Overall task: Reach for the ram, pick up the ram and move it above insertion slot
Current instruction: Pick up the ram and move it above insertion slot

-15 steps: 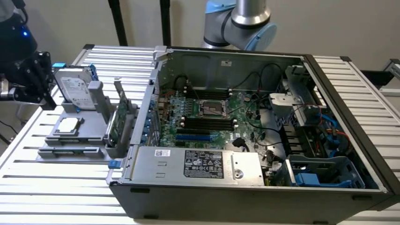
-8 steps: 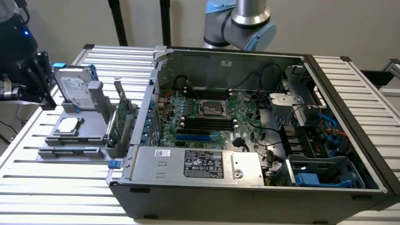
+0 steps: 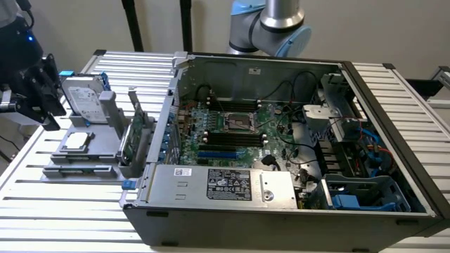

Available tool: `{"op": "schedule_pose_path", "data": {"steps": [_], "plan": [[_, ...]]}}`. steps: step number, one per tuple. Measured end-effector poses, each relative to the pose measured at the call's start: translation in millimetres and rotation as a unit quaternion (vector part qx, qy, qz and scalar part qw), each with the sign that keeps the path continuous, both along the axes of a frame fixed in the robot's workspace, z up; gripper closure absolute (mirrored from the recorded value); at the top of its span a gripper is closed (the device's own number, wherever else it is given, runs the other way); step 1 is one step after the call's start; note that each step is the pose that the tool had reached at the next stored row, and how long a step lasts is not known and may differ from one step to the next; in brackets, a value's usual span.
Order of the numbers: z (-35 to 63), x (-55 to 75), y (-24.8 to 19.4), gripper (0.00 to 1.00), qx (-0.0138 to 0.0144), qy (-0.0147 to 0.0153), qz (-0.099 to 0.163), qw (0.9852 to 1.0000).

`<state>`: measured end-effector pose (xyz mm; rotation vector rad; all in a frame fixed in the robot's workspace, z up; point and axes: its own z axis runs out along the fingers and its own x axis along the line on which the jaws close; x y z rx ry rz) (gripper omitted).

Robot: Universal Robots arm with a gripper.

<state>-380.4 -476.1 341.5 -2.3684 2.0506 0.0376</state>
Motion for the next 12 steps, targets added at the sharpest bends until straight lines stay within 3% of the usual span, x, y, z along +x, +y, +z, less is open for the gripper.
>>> {"op": "schedule_pose_path", "data": {"steps": [12], "plan": [[-20.9, -4.8, -0.1, 0.58, 0.0000, -0.0001, -0.015, 0.9999]]}}
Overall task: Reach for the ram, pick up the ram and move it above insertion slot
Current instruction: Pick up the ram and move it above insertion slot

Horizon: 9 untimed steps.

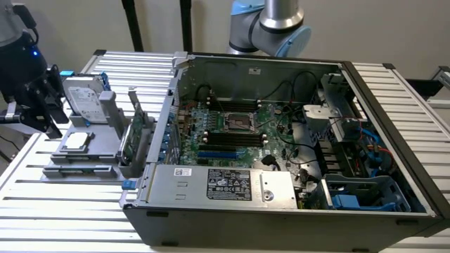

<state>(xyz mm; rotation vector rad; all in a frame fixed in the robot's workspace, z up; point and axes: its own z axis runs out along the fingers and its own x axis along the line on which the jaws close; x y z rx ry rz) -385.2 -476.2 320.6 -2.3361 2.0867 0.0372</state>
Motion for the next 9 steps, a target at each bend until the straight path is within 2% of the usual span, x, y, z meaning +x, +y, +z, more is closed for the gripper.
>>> {"op": "schedule_pose_path", "data": {"steps": [9], "plan": [[-16.3, -3.0, -1.2, 0.58, 0.0000, 0.0000, -0.002, 1.0000]]}}
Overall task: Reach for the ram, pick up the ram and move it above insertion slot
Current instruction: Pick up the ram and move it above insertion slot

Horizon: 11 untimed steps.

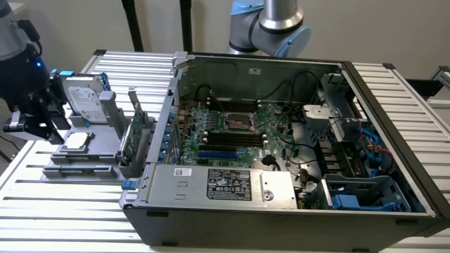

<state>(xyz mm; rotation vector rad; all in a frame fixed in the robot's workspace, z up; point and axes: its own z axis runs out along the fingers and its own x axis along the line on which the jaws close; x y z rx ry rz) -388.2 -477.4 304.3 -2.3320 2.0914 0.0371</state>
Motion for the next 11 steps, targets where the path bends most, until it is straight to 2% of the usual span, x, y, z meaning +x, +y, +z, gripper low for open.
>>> {"op": "schedule_pose_path", "data": {"steps": [11], "plan": [[-20.1, 0.0, -4.3, 0.58, 0.0000, 0.0000, 0.000, 1.0000]]}}
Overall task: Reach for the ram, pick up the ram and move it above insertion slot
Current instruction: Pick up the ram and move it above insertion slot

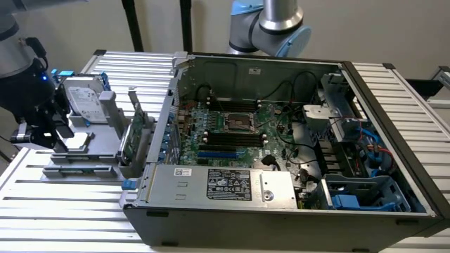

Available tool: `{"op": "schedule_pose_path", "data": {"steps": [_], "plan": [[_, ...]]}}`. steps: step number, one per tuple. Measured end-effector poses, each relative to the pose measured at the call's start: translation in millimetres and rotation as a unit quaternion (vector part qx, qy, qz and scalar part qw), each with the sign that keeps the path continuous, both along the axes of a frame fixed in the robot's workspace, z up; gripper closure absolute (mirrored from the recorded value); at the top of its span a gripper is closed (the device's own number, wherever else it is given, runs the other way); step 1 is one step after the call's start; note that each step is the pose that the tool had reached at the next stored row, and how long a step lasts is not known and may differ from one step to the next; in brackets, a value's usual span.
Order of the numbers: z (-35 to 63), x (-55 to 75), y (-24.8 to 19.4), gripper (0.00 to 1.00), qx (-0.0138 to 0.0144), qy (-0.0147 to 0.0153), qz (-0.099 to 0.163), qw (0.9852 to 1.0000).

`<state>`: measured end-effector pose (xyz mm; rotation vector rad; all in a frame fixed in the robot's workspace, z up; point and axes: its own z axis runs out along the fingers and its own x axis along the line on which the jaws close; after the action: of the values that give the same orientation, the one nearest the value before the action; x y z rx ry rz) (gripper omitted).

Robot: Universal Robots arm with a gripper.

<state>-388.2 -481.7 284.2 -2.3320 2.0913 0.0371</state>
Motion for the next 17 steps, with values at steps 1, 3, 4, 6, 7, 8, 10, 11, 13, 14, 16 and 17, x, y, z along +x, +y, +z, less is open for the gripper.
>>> {"op": "schedule_pose_path", "data": {"steps": [1, 3, 4, 6, 7, 8, 10, 11, 13, 14, 16, 17], "plan": [[-1.8, 0.0, -0.5, 0.58, 0.0000, 0.0000, 0.000, 1.0000], [-5.5, 0.0, -1.5, 0.58, 0.0000, 0.0000, 0.000, 1.0000], [-7.3, 0.0, -2.0, 0.58, 0.0000, 0.0000, 0.000, 1.0000], [-10.8, 0.0, -3.1, 0.58, 0.0000, 0.0000, 0.000, 1.0000], [-12.7, 0.0, -3.7, 0.58, 0.0000, 0.0000, 0.000, 1.0000], [-14.5, 0.0, -4.2, 0.58, 0.0000, 0.0000, 0.000, 1.0000], [-18.2, -0.1, -4.7, 0.58, 0.0000, 0.0000, 0.000, 1.0000], [-20.0, 0.0, -4.9, 0.58, 0.0000, 0.0000, -0.001, 1.0000], [-23.6, 0.1, -5.3, 0.58, 0.0000, 0.0000, -0.001, 1.0000], [-25.4, 0.3, -5.5, 0.58, 0.0000, 0.0000, -0.002, 1.0000], [-29.2, 0.8, -5.8, 0.58, 0.0001, 0.0000, -0.004, 1.0000], [-30.9, 1.3, -5.9, 0.58, 0.0001, 0.0000, -0.005, 1.0000]]}}
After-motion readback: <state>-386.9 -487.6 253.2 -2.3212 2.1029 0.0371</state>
